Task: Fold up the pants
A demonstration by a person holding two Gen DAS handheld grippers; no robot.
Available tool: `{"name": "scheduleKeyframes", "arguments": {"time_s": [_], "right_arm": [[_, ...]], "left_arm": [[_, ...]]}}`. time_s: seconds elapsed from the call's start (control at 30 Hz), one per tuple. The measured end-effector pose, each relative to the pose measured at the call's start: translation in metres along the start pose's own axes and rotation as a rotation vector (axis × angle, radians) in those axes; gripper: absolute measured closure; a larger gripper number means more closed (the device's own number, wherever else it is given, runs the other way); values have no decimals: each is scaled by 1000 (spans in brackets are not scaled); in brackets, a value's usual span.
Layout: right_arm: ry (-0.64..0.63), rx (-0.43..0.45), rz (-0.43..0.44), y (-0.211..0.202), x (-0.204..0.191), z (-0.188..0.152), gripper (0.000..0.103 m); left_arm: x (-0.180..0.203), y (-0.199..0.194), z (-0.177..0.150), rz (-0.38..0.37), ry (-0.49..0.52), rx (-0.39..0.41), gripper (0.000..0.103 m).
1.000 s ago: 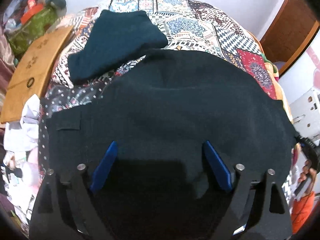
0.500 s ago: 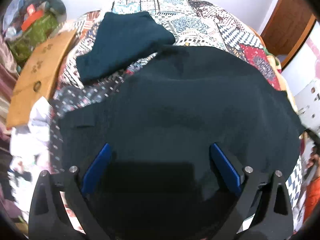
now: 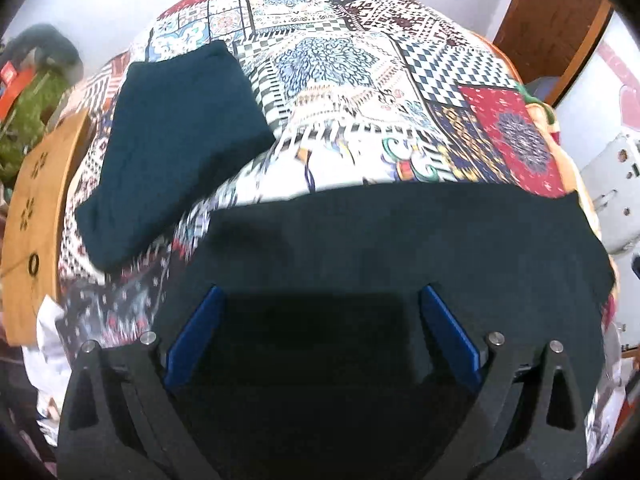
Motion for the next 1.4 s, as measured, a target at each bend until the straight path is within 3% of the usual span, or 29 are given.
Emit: {"name": "scheduleKeyframes", "arguments": {"time_s": [0.17, 0.23, 0.3, 0.43, 0.6, 0.67, 0.73, 0.93, 1.03, 1.27, 1.4], "right_arm": [[-22, -16, -3, -6, -2, -8, 44], [-9, -18, 1, -12, 0, -11, 44], [14, -30, 13, -18, 4, -15, 44], [40, -53, 52, -24, 4, -28, 44], [44, -123, 146, -11, -10, -46, 44], [28, -134, 157, -5, -18, -50, 44], [13, -144, 171, 3, -26, -54, 44], [82, -184, 247, 33, -38, -59, 44], [117, -163, 263, 44, -40, -54, 45], [187, -113, 213, 52, -26, -33, 91], [173, -56, 225, 41, -28, -13, 94]], "left_arm": [[1, 17, 35, 50, 14, -22, 1], [0, 15, 48, 99, 13, -21, 8], [6, 4, 49, 65, 11, -4, 11], [31, -19, 29, 20, 47, 36, 11], [72, -20, -17, -9, 173, -35, 10], [89, -26, -32, 46, 236, 14, 10], [104, -30, -39, 48, 277, 27, 10], [133, -31, -41, -32, 262, 4, 10], [144, -29, -43, -56, 247, 0, 10], [173, -32, -38, -123, 261, 6, 10], [174, -49, -29, -128, 246, 64, 10]]}}
Point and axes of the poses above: each gripper's, at about its wrist camera, not at the fingertips, and y roughly the way its jaws point, x to its right, z to its top, the point moved 5 cm from there along y, roughly the way its jaws point, and after that the axes turned 2 degrees about -y, right-handed, at the moved point
